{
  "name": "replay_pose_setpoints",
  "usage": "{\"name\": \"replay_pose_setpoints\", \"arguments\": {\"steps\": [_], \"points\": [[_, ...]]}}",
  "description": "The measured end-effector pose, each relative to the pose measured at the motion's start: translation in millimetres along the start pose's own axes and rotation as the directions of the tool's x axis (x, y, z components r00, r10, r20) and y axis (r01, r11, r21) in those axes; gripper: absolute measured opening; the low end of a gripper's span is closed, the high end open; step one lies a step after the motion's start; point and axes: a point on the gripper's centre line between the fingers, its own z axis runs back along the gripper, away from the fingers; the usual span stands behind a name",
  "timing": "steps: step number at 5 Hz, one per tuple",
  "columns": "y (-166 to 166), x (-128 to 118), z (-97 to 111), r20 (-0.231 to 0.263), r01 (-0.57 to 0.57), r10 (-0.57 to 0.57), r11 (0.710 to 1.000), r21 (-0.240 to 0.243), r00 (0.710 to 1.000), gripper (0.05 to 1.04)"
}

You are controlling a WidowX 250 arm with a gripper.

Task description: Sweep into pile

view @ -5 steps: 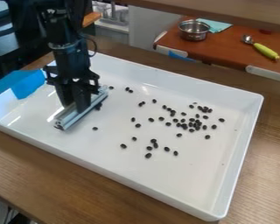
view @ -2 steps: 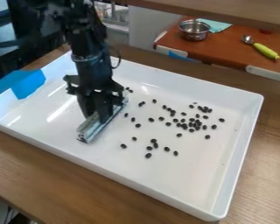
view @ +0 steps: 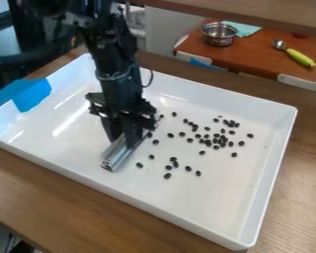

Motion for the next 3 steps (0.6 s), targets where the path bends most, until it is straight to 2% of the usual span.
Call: {"name": "replay_pose_setpoints", "arguments": {"steps": [1,3], "points": [[-19,-10,1,-0.046,-0.001,0.000,0.999,-0.036,0.999,0.343],[-56,-16,8,-0.059,0.003,-0.009,0.994,-0.107,0.998,0.343]]}}
